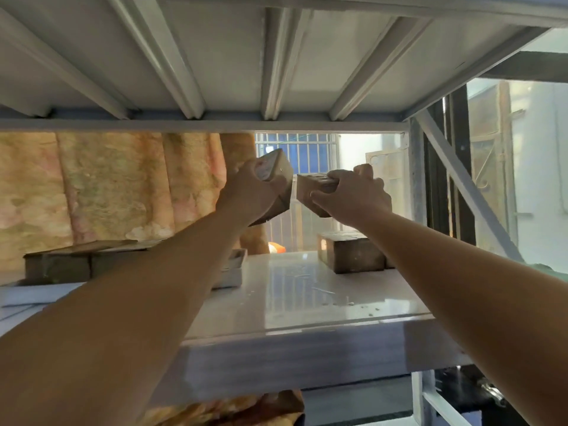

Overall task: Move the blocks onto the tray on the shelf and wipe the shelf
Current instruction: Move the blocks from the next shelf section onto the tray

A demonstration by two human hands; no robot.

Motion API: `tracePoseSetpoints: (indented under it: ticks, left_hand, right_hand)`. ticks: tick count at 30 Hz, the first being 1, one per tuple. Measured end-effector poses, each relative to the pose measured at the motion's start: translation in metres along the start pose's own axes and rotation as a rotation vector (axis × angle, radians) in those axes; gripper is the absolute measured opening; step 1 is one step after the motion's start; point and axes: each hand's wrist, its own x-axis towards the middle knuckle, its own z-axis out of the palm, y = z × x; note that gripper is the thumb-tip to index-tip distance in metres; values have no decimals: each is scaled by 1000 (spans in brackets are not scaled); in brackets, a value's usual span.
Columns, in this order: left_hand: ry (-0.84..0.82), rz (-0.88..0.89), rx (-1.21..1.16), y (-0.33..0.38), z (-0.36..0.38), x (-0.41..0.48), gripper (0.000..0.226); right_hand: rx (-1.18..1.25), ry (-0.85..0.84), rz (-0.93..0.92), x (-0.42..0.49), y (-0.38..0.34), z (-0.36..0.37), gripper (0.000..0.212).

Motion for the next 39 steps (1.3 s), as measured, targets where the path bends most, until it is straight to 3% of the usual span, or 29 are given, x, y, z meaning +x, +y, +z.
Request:
tracePoseSetpoints:
  ticks: [4, 7, 12, 18, 24, 31, 39]
  left_hand:
    - [-61, -108, -68, -19, -56, 11, 36]
    - [-107, -213, -107, -40, -91, 16, 47]
    - [-88, -226, 68, -82, -144, 22, 58]
    - [-88, -151, 506, -132, -191, 26, 68]
    - [-145, -146, 602, -165, -210, 18, 61]
    - [-202, -116, 627, -178, -200, 12, 62]
    - [-81, -90, 724, -182, -192, 2, 60]
  right_hand:
    - [144, -90, 20, 1, -52, 16, 66]
    - [174, -145, 0, -2, -95, 34, 63]
    - [60, -251, -24, -16, -155, 59, 65]
    - [-134, -349, -75, -35, -199, 86, 57]
    - [-224, -337, 5, -53, -219, 101, 51]
    - [-237, -397, 58, -59, -215, 120, 68]
    - [-259, -547, 11, -41, -221, 126, 101]
